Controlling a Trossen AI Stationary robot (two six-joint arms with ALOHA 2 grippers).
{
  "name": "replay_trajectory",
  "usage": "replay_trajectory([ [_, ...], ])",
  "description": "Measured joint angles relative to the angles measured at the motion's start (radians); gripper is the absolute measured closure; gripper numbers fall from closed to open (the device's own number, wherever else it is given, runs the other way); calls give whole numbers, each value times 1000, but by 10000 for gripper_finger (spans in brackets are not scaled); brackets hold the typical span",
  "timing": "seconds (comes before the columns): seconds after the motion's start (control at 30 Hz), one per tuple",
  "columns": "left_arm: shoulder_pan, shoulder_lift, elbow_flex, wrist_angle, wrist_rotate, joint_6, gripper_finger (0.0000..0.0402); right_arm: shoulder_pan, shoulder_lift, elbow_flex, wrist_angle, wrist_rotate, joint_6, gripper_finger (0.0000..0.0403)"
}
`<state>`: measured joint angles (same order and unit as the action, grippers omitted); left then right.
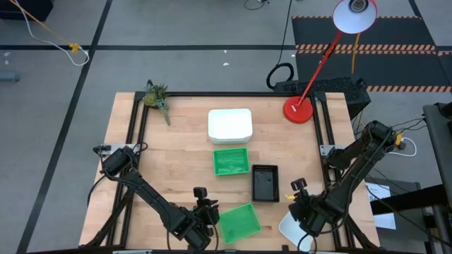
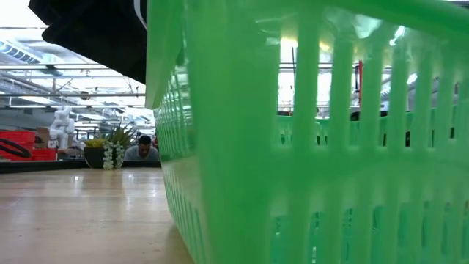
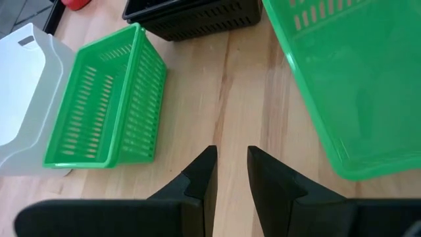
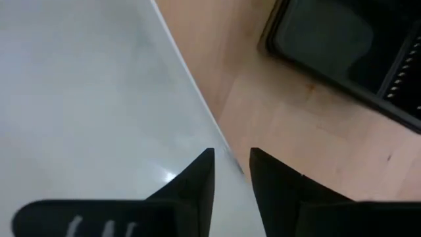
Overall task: Stack baskets by color
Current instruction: Stack the bottom white bin on the top stacked white bins
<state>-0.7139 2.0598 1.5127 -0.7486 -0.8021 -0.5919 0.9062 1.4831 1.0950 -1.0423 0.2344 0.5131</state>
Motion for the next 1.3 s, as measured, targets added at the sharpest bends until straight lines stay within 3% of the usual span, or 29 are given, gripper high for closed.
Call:
replay_trajectory([
  [0.37, 0, 0, 0, 0, 0, 7, 316, -34, -4, -43, 69, -56, -59, 392],
  [0.57, 0, 0, 0, 0, 0, 7, 316, -35, -3, -25, 88, -84, -50, 399],
  [0.9, -8, 0, 0, 0, 0, 7, 316, -35, -3, 154, 9, -77, -50, 402],
  [1.07, -17, -15, -1, -1, 0, 7, 316, -46, -3, 258, -73, -23, -5, 402],
  [1.3, -45, -90, -1, -23, -25, 12, 316, -122, -3, 374, -155, 24, 52, 402],
])
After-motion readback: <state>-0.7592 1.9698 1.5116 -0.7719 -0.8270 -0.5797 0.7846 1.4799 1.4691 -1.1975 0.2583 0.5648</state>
